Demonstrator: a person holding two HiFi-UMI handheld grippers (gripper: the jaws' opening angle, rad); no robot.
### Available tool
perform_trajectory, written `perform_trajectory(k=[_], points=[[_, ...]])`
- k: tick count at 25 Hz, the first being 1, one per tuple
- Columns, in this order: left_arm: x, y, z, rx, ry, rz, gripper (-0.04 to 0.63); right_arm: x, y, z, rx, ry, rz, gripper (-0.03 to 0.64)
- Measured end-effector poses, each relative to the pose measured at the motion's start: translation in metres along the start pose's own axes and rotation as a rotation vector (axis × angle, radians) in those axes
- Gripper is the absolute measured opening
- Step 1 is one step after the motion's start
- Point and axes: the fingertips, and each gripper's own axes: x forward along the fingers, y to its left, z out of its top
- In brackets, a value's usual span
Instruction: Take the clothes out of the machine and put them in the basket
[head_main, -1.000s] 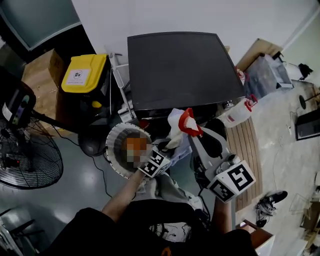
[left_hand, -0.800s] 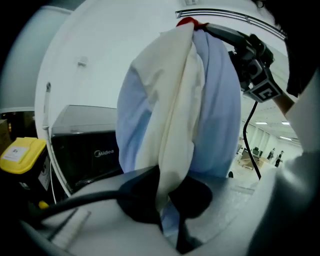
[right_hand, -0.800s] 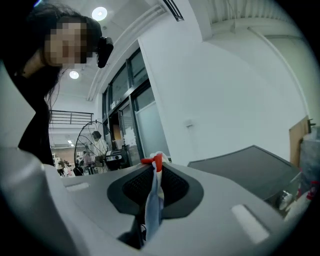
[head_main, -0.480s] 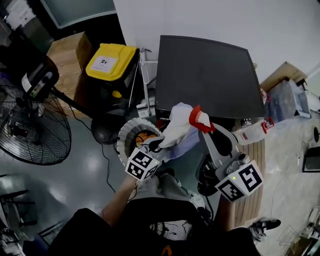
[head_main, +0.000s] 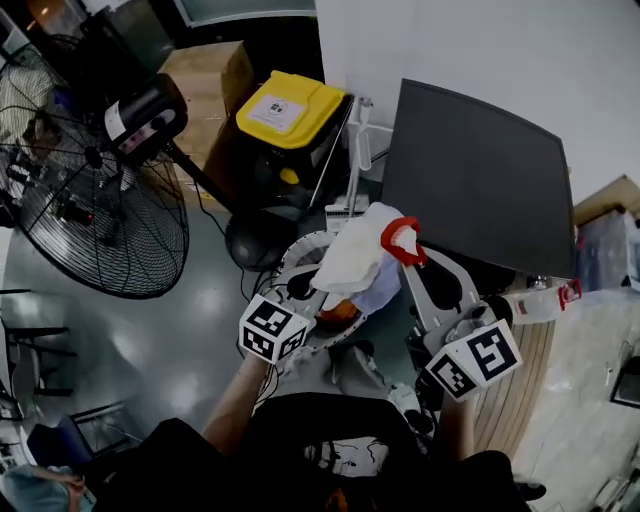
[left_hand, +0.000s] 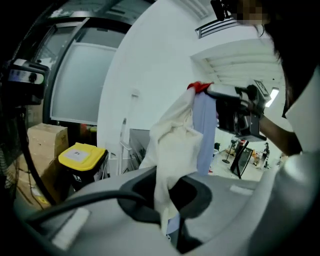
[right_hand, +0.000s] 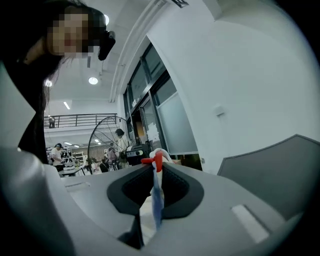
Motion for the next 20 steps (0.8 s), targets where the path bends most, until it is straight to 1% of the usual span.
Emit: perform_trajectory(k=[5,11,14,18,20], points=[[-0.028,0.015,0.011,0.021,-0.022,0.028,0.022,0.033,0.014,-0.042,0.000,0.096,0.004,0.057],[-0.053,0.039,0.026,0.007,-0.082,0.024,0.020,0.060,0.023,-0.095,-0.034,0.227,-0.041,0.057],[-0.049,0.053,0.010,0.013,-0.044,0.002,0.020,0.068,0.023,-0.123,-0.013,0.282,-0.067,0.058],[-0.036,0.063,-0.029,-0.001,0.036,-0.034,0.020,0.070,0.026,-0.160,0.018,0.354,-0.102,0.057],[-0.028,0.068,-0.047,0.008,0.072,-0.043,0.020,0.073,0.027,-0.179,0.036,0.387,-0.115,0.058]])
